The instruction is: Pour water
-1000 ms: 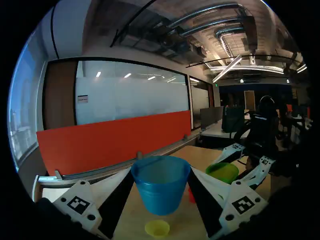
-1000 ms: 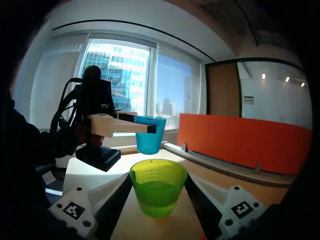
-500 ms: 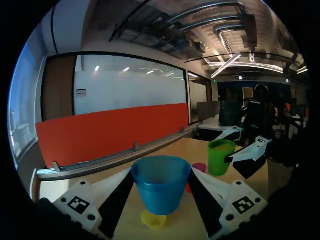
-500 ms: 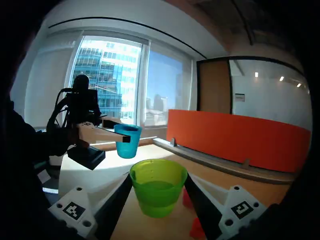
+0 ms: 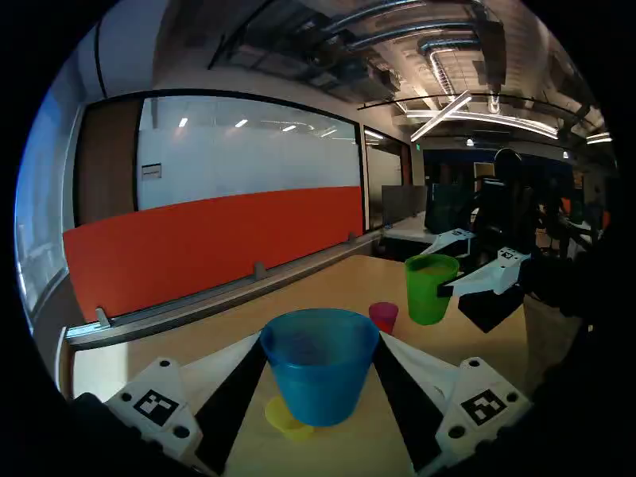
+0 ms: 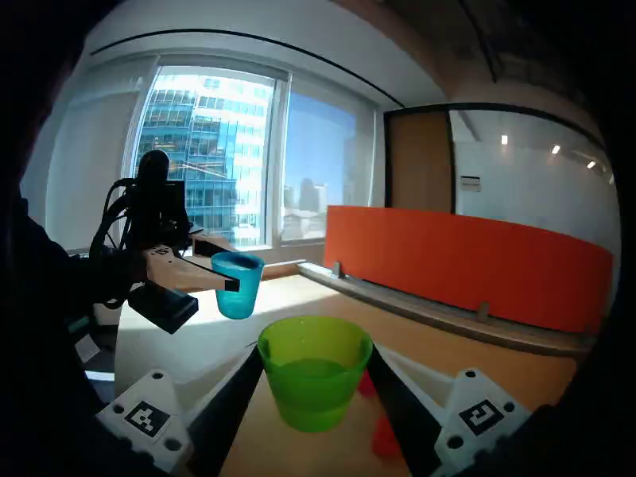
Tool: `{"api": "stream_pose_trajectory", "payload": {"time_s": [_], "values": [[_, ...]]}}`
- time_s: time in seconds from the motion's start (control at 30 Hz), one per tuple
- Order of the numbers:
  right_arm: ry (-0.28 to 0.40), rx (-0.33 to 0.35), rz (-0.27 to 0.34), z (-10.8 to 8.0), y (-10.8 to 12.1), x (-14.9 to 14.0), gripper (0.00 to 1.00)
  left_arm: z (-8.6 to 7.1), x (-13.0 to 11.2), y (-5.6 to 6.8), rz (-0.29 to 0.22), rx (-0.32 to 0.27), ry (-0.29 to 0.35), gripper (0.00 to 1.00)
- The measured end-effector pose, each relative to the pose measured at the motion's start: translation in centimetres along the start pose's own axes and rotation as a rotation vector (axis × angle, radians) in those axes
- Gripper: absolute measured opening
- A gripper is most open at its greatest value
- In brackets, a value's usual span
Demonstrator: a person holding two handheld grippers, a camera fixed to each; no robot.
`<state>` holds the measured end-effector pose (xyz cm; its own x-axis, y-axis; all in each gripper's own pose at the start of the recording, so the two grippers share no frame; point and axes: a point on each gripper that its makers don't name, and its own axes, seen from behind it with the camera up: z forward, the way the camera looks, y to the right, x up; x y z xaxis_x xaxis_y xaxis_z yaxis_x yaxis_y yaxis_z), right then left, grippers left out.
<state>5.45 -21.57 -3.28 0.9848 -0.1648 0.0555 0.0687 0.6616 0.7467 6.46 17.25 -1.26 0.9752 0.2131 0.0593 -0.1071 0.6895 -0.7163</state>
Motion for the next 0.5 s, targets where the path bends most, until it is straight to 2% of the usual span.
{"api": "stream_pose_trajectory", "payload": {"time_s": [0.5], "values": [[-0.077,0.021,0.02,-0.4,0.4,-3.3,0.91,0.6,-4.2,2.9,0.034,-0.063,-0.098,0.88]]}}
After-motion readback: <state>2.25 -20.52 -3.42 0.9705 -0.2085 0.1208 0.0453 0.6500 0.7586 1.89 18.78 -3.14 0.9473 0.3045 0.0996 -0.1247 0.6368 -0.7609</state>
